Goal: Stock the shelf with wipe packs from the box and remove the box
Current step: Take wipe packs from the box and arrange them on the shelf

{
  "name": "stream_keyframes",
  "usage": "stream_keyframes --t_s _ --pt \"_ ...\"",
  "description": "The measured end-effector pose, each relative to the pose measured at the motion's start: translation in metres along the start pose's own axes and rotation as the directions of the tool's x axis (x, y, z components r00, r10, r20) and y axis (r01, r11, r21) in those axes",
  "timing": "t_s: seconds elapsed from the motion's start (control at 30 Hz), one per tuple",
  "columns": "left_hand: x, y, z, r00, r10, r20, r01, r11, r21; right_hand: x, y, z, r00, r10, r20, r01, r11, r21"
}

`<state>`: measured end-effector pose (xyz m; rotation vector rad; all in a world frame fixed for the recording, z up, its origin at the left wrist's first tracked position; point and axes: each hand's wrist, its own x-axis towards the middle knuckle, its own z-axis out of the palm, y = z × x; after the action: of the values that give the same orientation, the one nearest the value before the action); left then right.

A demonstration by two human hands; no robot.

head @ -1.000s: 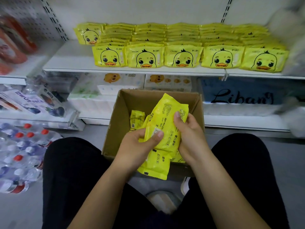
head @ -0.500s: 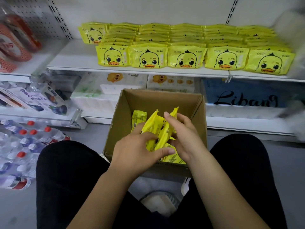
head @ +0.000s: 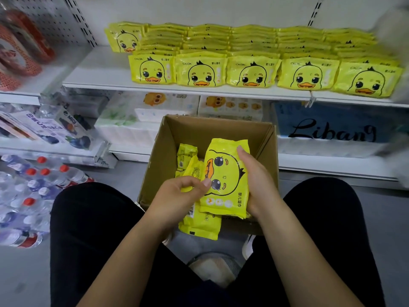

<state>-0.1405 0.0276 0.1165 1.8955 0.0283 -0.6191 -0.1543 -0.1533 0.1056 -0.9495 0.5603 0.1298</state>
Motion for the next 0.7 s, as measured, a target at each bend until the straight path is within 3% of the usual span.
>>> stream_keyframes --t_s 0.13,0.27,0.43,0.53,0.63,0.7 --pt "-0.001 0.008 -0.007 0.993 -0.029 0.116 0.039 0.995 -0.087 -0.003 -0.004 -0.014 0.997 -0.028 0.076 0.04 0.987 -0.154" --pt "0.005 0.014 -0.009 0.998 0.029 0.053 -0.024 0.995 -0.1 -0.011 -0.003 -0.014 0.952 0.106 0.286 0.009 0.928 -0.374" --pt "0.005 0.007 -0.006 0.996 0.063 -0.065 -0.068 0.994 -0.085 -0.006 -0.001 -0.011 0.976 0.056 0.213 0.053 0.88 -0.473" --pt "0.01 -0.003 -0.005 0.97 0.04 -0.238 -0.095 0.971 -0.221 -0.008 -0.01 -0.016 0.982 0.022 0.186 0.057 0.912 -0.407" --pt "0.014 -0.008 -0.006 0.884 -0.025 -0.467 -0.191 0.892 -0.409 -0.008 -0.014 -0.023 0.992 0.043 0.119 -0.016 0.975 -0.22" --pt "0.013 -0.005 -0.005 0.831 -0.023 -0.555 -0.237 0.889 -0.392 -0.003 -0.005 -0.022 0.998 0.012 0.056 -0.001 0.983 -0.183"
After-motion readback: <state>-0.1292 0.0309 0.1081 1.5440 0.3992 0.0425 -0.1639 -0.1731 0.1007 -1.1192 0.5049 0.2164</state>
